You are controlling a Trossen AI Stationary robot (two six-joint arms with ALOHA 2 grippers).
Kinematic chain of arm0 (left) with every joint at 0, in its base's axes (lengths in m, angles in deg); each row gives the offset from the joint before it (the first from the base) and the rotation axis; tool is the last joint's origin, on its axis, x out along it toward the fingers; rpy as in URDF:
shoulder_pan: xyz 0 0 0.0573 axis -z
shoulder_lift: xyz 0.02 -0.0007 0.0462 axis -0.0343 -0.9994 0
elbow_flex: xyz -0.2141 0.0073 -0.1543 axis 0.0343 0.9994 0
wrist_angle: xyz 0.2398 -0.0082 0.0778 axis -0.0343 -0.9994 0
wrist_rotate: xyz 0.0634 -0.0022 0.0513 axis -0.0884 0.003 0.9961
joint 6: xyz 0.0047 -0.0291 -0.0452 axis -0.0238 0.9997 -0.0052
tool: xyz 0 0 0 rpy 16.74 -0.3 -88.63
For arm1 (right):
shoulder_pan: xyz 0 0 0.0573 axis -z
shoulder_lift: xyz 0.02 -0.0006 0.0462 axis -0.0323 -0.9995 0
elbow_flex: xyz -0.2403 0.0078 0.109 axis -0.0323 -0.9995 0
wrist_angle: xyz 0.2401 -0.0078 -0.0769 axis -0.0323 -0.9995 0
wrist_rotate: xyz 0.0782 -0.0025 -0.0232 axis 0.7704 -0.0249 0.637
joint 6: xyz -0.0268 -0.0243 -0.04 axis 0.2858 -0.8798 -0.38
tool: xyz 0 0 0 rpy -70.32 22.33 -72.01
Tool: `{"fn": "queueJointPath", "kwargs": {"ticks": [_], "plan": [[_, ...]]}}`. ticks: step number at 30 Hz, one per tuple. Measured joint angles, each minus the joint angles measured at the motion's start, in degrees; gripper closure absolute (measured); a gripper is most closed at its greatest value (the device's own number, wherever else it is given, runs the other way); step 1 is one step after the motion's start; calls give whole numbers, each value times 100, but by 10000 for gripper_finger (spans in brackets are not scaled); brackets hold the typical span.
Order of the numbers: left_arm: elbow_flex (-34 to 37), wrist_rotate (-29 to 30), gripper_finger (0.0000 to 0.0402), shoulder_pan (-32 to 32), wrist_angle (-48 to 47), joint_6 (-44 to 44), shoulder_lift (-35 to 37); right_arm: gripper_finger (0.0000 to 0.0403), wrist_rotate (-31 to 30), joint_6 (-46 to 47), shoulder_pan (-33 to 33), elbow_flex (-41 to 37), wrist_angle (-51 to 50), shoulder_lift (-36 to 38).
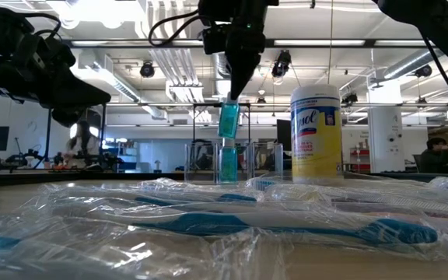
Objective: Pick & Place toothbrushing station
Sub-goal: Put the blue mouthwash into the transparent organizer
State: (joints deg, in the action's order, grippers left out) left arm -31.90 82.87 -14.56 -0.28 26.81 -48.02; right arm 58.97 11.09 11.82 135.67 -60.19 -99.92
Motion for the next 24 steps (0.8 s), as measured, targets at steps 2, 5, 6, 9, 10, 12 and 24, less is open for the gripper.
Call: {"fn": "queueJointPath", "kwargs": {"ticks": [2, 5, 6, 9, 10, 12, 24], "plan": [[0, 0, 376, 2, 0, 0, 0, 308, 0, 79, 0, 0, -23, 0], [0, 0, 376, 0, 0, 0, 0, 308, 0, 154, 0, 0, -100, 0], [0, 0, 376, 0, 0, 0, 0, 308, 0, 192, -2, 0, -126, 0], [0, -1, 376, 0, 0, 1, 0, 308, 0, 227, -6, -7, -148, 0], [0, 0, 376, 0, 0, 2, 0, 308, 0, 230, -9, -9, -149, 0], [0, 0, 376, 2, 0, 2, 0, 308, 0, 237, -14, -11, -149, 0], [0, -2, 376, 0, -2, -3, 0, 308, 0, 380, -15, -223, -119, 0]]}}
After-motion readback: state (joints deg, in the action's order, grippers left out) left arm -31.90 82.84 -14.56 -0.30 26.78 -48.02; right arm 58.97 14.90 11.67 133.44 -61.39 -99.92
